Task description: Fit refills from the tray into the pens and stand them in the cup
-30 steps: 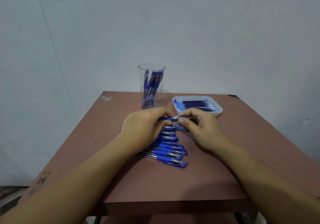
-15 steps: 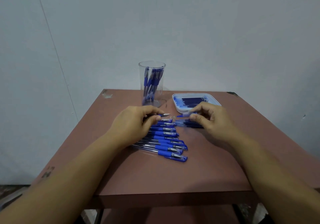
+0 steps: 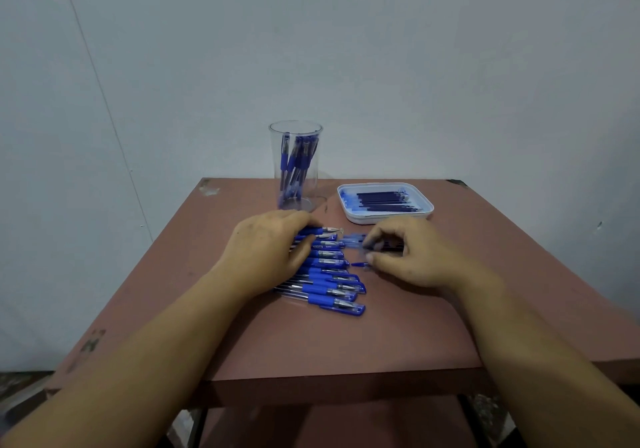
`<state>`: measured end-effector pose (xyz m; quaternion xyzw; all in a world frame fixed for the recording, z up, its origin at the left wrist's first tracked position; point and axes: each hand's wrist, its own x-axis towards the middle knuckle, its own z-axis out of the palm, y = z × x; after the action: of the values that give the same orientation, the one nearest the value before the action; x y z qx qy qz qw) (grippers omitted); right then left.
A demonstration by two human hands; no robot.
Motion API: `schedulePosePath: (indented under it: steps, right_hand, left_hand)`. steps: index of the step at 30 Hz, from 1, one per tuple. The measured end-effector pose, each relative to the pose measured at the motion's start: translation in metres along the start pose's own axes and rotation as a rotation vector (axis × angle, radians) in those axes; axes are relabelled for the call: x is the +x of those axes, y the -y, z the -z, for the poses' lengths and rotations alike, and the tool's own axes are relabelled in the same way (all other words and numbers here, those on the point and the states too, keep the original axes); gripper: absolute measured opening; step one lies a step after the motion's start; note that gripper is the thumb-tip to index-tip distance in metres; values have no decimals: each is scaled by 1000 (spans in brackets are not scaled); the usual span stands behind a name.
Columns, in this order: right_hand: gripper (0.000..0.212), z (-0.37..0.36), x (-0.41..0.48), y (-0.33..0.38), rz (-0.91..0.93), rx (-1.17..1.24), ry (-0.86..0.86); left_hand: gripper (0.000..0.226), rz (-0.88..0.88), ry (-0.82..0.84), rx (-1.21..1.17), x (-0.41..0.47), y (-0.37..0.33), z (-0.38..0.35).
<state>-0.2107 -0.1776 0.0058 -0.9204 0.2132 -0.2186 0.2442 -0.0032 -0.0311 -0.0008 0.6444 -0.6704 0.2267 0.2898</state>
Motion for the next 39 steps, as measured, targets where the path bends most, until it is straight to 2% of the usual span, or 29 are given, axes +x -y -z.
schedulePosePath:
  steps: [2, 3, 6, 9, 12, 17, 20, 28, 32, 36, 39]
  right_hand:
    - [4, -8, 4, 8, 80, -23, -123]
    - [8, -12, 6, 10, 106, -33, -159]
    - [20, -22, 11, 12, 140, -33, -194]
    - [14, -25, 13, 11, 147, -13, -221]
    - [3, -25, 13, 13, 127, 44, -204]
    - [16, -24, 10, 17, 111, 135, -194]
    - [10, -26, 9, 18, 85, 178, -203]
    - [8, -29, 10, 20, 106, 112, -201]
    - [12, -28, 7, 24, 86, 192, -219]
    - [14, -29, 8, 22, 94, 86, -185]
    - [10, -29, 8, 22, 99, 99, -191]
  left_hand:
    - [22, -13, 8, -28, 1, -1, -1]
    - [21, -19, 10, -48, 1, -1, -2]
    - [21, -32, 20, -104, 1, -2, -3]
    - [23, -31, 32, -139, 1, -2, -3]
    - [26, -16, 51, -171, 1, -3, -3]
    - [25, 3, 54, -199, 1, -1, -4]
    - [22, -23, 32, -164, 1, -2, -3]
    - [30, -77, 24, -31, 3, 0, -5]
    - [28, -63, 37, -33, 2, -1, -7]
    - [26, -70, 39, -30, 1, 0, -6]
    - [26, -73, 37, -20, 1, 0, -6]
